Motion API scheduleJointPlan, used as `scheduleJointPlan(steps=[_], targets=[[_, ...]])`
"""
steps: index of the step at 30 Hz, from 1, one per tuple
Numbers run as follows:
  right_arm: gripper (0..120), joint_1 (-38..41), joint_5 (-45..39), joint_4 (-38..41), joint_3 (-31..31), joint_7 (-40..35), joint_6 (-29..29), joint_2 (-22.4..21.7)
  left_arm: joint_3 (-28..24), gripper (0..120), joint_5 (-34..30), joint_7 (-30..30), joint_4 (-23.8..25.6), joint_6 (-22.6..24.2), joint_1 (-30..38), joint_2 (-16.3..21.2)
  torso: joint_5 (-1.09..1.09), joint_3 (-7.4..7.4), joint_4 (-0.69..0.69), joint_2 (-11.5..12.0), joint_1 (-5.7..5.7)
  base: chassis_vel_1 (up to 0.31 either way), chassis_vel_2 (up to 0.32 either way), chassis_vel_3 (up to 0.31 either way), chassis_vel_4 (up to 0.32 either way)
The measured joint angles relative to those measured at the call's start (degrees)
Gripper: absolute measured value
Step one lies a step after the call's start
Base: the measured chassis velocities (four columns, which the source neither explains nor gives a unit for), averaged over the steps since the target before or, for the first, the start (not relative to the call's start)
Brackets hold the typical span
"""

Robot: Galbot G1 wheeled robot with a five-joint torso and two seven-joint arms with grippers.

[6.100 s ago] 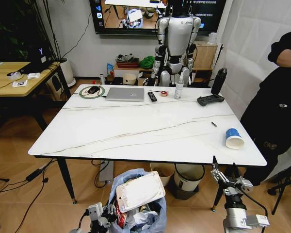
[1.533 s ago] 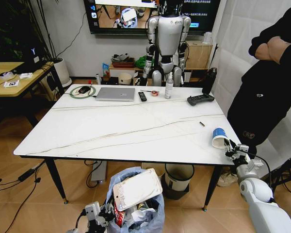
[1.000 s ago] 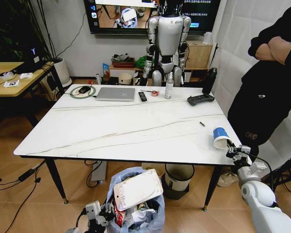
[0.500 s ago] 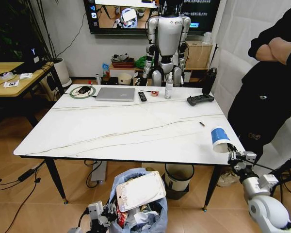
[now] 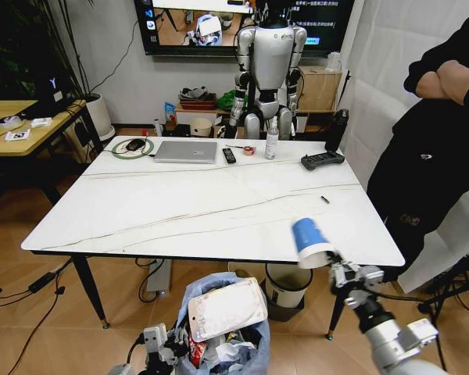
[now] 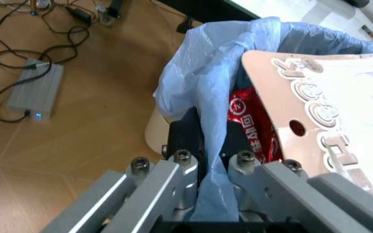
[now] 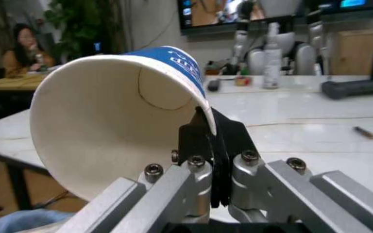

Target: Pick up the trash bin and place the trash from the table into it.

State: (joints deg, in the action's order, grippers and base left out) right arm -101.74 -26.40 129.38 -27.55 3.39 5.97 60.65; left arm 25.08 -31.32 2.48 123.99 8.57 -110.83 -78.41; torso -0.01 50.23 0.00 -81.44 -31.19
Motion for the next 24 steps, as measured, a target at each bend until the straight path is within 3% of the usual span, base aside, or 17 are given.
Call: scheduleJointPlan(steps=[7,14,24], targets=[[0,2.5,-0.9,0.1,6.7,0.2,0.2,-5.1,0.3,1,-0.2,0.0,-0.4,0.3,0.6,-0.2,0.01,0.0,0.0,0.0,-0.01,0.0,0.0,0.0,0.0],[0,10.1,-4.4,-1.8,16.0,4.0,0.9,-11.0,0.8,1,-0.1,0.0,-1.8,0.5,1.5,-1.8,0.01,0.0,0.0,0.0,-0.01,0.0,0.0,0.0,0.0],[0,19.2,-6.3,-6.6,25.4,6.1,1.6,-13.0,0.8,1,0.2,0.0,-3.0,0.8,3.2,-4.0,0.01,0.01,0.01,0.0,-0.02,0.0,0.0,0.0,0.0]])
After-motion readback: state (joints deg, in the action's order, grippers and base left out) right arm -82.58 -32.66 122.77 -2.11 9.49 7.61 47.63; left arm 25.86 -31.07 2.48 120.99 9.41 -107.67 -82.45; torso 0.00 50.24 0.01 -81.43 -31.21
